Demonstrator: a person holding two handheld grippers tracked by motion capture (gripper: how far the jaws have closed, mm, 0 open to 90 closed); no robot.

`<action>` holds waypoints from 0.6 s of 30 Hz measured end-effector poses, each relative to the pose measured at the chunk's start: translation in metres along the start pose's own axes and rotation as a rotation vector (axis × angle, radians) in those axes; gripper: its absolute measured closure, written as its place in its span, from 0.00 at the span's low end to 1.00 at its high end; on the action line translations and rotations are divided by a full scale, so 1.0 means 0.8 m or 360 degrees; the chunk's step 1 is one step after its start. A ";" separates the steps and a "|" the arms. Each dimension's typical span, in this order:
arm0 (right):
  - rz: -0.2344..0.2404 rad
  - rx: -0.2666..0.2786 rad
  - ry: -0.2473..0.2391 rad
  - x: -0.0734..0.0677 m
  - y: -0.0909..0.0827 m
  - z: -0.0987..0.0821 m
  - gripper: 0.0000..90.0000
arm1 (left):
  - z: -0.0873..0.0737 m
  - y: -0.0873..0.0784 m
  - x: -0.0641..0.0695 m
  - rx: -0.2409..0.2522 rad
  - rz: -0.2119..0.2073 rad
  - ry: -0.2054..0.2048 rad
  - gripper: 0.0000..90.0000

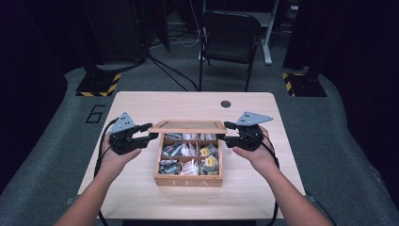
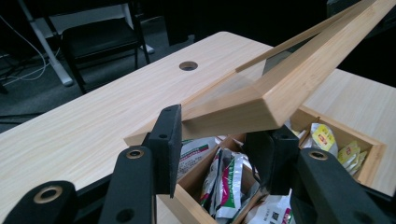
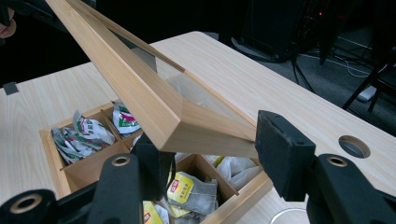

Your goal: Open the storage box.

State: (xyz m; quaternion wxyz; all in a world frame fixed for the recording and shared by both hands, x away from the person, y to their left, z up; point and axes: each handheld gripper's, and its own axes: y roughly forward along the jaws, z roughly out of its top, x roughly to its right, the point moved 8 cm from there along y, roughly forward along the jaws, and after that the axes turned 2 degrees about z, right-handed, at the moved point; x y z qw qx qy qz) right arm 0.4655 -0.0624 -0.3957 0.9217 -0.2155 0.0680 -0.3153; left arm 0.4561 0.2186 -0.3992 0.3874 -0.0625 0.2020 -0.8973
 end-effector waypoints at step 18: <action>-0.0043 -0.0035 -0.0015 0.014 0.016 -0.007 0.54 | -0.002 0.014 -0.009 0.0005 0.0006 -0.0029 0.63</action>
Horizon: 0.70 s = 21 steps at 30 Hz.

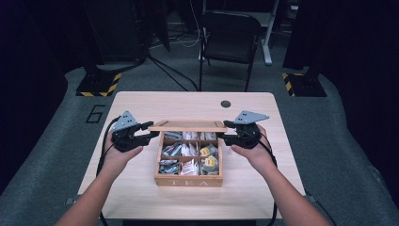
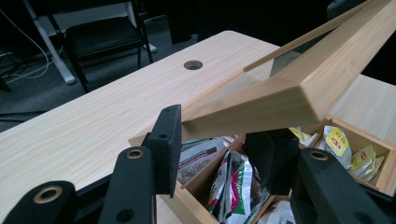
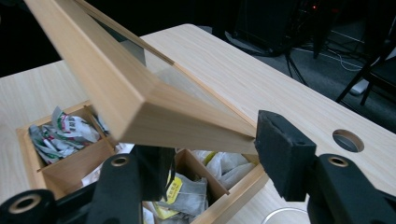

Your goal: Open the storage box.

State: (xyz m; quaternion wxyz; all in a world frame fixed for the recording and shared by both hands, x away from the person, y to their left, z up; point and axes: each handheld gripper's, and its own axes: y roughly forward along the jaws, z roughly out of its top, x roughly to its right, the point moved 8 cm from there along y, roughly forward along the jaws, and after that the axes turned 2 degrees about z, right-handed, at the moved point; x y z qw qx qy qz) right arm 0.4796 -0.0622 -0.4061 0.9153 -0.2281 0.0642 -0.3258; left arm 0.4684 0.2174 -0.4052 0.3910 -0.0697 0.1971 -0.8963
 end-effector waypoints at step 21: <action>-0.0008 0.0022 0.0061 0.020 0.015 0.005 0.58 | 0.007 0.016 -0.015 0.0040 0.0005 -0.0029 0.63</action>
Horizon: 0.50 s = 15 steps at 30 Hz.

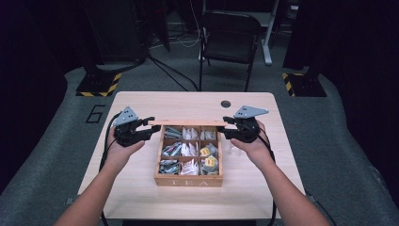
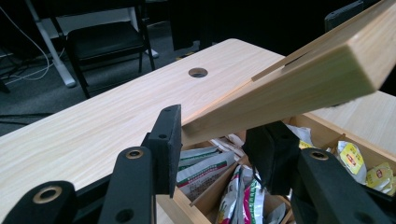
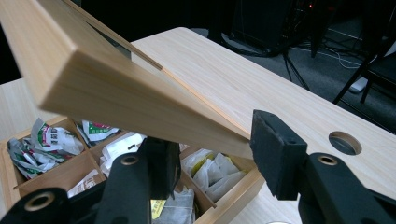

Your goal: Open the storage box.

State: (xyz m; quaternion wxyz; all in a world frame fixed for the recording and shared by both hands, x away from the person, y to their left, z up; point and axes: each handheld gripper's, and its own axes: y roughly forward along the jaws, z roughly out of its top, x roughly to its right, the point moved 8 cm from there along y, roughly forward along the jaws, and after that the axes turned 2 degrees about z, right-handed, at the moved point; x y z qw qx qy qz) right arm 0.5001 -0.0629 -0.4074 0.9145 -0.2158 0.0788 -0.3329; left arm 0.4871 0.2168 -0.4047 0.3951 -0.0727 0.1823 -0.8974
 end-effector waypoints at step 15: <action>0.0005 -0.0001 0.0017 0.015 0.012 0.009 0.58 | 0.009 0.012 -0.013 0.0005 -0.0009 -0.0027 0.63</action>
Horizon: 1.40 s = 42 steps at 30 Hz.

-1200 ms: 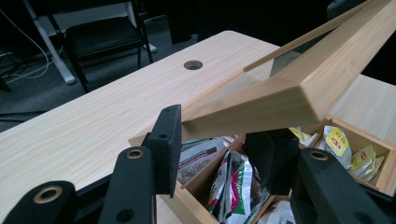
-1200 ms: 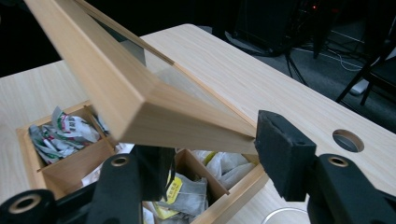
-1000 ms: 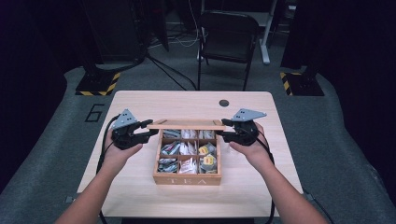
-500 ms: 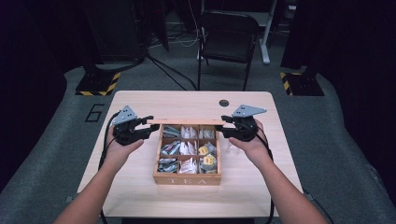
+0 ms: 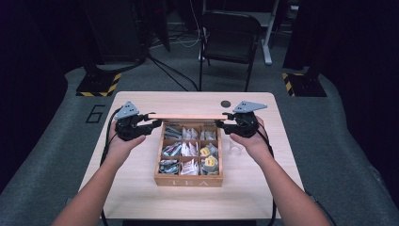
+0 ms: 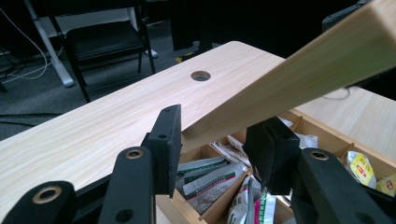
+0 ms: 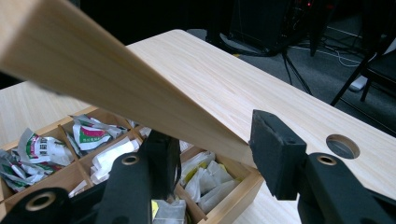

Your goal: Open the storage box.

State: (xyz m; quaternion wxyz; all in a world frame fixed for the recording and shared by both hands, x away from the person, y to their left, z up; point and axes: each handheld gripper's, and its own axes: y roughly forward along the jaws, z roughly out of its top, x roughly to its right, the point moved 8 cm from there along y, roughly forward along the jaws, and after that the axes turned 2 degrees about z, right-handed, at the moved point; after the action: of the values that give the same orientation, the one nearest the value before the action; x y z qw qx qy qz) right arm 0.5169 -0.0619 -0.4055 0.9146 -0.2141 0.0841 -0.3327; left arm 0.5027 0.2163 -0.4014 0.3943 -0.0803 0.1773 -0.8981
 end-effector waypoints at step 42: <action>-0.0001 -0.0046 0.0137 0.041 0.038 0.012 0.64 | 0.016 0.040 -0.038 0.0038 0.0042 -0.0089 0.66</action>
State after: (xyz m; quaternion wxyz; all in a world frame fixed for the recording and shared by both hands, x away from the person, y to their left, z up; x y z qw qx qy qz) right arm 0.5622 -0.0588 -0.4111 0.9068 -0.2128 0.1281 -0.3405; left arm 0.5486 0.2151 -0.4024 0.4119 -0.0983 0.1564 -0.8923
